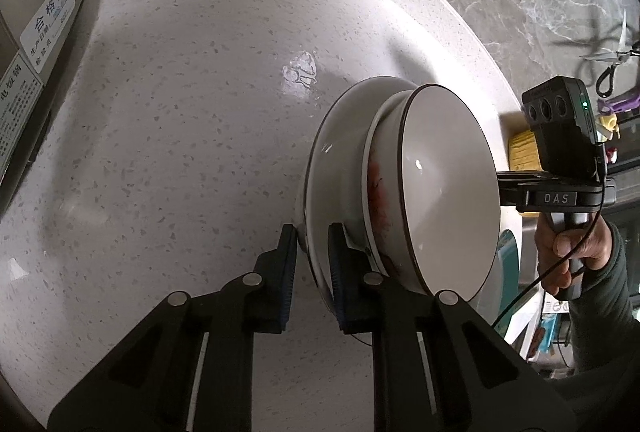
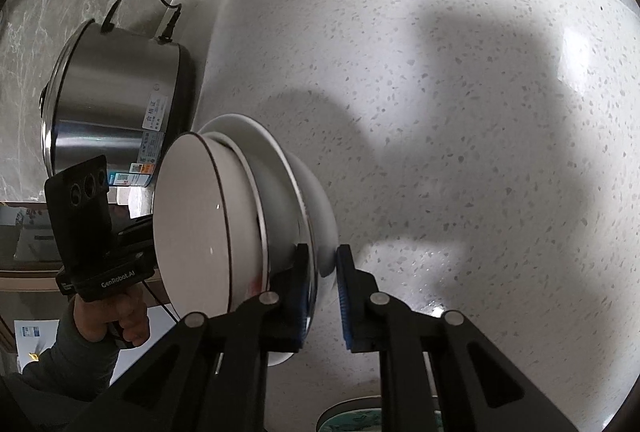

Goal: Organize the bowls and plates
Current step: 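Close both grippers on the bowl stack's rim and lift it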

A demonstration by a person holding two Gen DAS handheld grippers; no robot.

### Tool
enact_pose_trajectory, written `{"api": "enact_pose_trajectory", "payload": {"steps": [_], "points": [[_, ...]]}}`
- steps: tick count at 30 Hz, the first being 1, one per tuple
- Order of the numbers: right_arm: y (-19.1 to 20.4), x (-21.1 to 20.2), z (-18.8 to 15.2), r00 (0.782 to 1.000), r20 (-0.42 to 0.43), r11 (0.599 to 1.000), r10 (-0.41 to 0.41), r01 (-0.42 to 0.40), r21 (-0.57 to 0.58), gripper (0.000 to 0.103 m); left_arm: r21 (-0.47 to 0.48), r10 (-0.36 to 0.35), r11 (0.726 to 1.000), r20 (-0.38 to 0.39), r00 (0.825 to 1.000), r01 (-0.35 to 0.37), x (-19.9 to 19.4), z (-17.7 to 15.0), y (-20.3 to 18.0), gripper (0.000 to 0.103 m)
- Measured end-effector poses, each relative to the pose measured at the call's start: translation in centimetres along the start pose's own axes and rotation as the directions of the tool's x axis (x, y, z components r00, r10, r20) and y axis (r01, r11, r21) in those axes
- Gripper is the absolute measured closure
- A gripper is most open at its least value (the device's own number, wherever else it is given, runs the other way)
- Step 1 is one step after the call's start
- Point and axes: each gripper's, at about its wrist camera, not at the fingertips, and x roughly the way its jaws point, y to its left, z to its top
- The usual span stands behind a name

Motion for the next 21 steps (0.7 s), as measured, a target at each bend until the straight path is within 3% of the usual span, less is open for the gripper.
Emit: {"api": "enact_pose_trajectory", "payload": {"steps": [21], "points": [[1.1,-0.5,0.0,1.000,0.022,1.000,-0.010,0.010,0.019,0.087,-0.026,0.005,1.000,-0.006,1.000,-0.005,-0.4,0.2,-0.4,0.093]]}}
